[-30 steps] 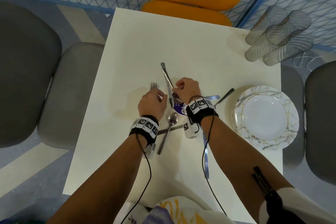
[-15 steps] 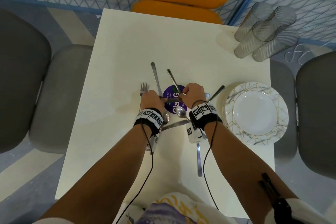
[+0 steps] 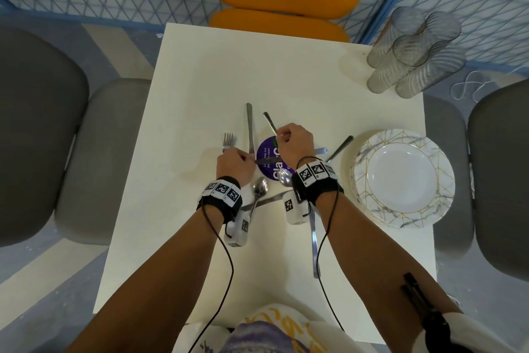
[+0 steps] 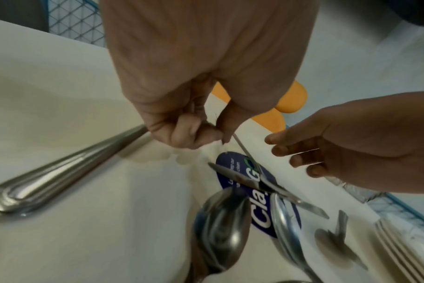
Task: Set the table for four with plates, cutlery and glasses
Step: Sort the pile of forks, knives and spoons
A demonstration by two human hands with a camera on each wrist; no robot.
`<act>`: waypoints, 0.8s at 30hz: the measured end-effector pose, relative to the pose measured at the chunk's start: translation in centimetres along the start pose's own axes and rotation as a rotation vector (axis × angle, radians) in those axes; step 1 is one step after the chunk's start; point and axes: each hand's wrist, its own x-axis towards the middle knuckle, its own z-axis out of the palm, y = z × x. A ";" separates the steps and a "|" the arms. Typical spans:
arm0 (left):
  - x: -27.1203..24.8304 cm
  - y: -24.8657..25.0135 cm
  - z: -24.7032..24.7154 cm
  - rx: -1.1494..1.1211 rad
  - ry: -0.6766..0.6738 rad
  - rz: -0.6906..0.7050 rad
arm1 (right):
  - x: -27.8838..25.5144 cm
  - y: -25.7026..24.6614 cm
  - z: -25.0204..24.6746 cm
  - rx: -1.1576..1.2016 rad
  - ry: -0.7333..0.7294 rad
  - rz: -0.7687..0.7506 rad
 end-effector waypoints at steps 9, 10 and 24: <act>-2.1 -0.5 -2.4 -0.102 -0.016 0.416 | 0.6 -5.0 -2.8 0.620 -0.110 0.134; -2.1 -0.4 -2.8 -0.135 -0.009 0.422 | 0.5 -5.1 -3.2 0.709 -0.084 0.135; -2.1 4.1 -8.4 -1.229 0.026 0.122 | -5.0 -1.7 -3.5 0.684 -0.489 0.031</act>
